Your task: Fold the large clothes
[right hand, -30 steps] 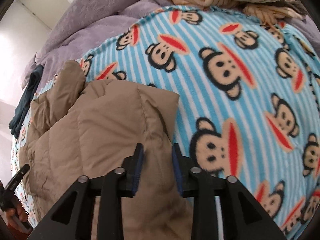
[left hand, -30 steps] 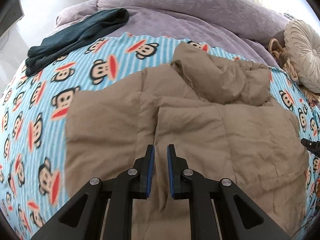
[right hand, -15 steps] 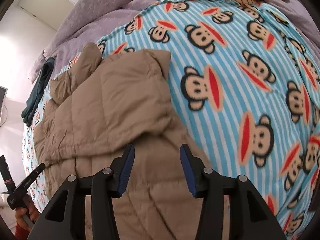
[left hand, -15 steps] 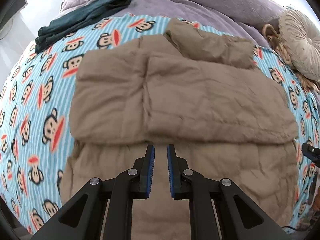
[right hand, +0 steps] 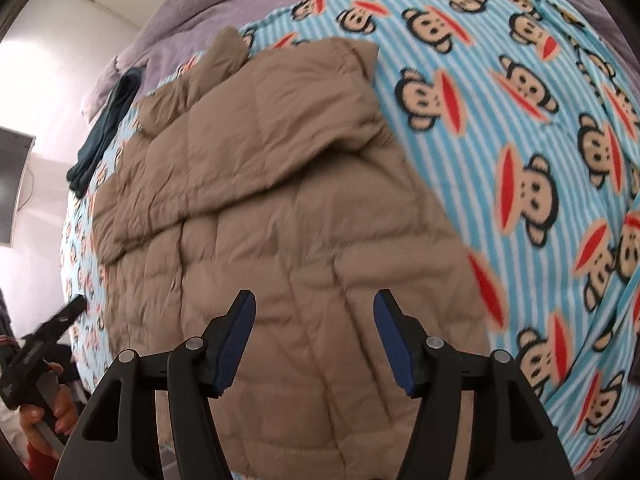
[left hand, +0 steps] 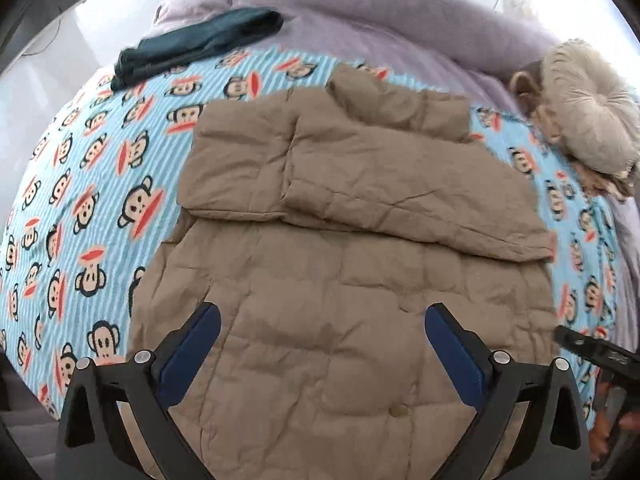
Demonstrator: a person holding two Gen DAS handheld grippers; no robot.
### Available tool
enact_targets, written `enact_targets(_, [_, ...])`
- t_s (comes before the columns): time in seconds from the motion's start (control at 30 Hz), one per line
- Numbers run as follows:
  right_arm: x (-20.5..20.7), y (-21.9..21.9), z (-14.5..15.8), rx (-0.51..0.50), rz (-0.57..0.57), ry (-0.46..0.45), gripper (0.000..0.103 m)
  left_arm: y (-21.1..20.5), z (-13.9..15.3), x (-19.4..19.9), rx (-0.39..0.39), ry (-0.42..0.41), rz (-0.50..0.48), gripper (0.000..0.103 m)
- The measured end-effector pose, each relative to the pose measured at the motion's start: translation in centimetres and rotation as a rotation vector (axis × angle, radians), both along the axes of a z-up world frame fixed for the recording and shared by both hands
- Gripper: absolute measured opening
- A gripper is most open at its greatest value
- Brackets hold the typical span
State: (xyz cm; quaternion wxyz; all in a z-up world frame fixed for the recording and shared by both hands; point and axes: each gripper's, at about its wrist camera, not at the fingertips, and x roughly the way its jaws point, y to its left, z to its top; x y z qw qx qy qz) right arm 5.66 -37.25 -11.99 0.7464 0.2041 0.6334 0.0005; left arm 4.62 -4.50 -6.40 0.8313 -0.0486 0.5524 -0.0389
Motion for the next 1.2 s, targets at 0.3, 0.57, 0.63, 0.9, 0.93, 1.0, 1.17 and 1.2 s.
enact_targets(0.3, [-3.4,1.4,1.4,0.037,0.040,-0.005,0.077,-0.1,0.5,-4.6,0.062,0.045,-0.012,0.102])
enact_targets(0.57, [-7.1,1.0,2.0,0.035,-0.062,-0.014,0.086,1.0,-1.1,-7.1,0.062,0.075,-0.056,0.102])
enact_targets(0.63, [-8.0,1.3,1.7,0.038,-0.088,-0.006,0.086,1.7,-1.6,-7.4,0.058,0.082,-0.060,0.102])
enact_targets(0.9, [-11.1,4.0,0.6,0.059,-0.160,-0.002,0.103,4.8,-3.8,-9.1,0.056,0.127,-0.098,0.102])
enact_targets(0.93, [-11.6,4.4,0.4,0.061,-0.174,-0.008,0.103,5.2,-4.0,-9.4,0.055,0.130,-0.102,0.102])
enact_targets(1.0, [-12.6,5.1,0.2,0.061,-0.207,-0.013,0.103,5.8,-4.3,-9.9,0.050,0.137,-0.109,0.102])
enact_targets(1.17, [-14.4,5.7,-0.7,0.103,-0.282,0.029,0.103,7.7,-4.8,-11.3,0.034,0.140,-0.109,0.102])
enact_targets(1.2, [-14.9,5.7,-0.9,0.117,-0.299,0.036,0.103,8.6,-4.9,-11.7,0.023,0.140,-0.095,0.102])
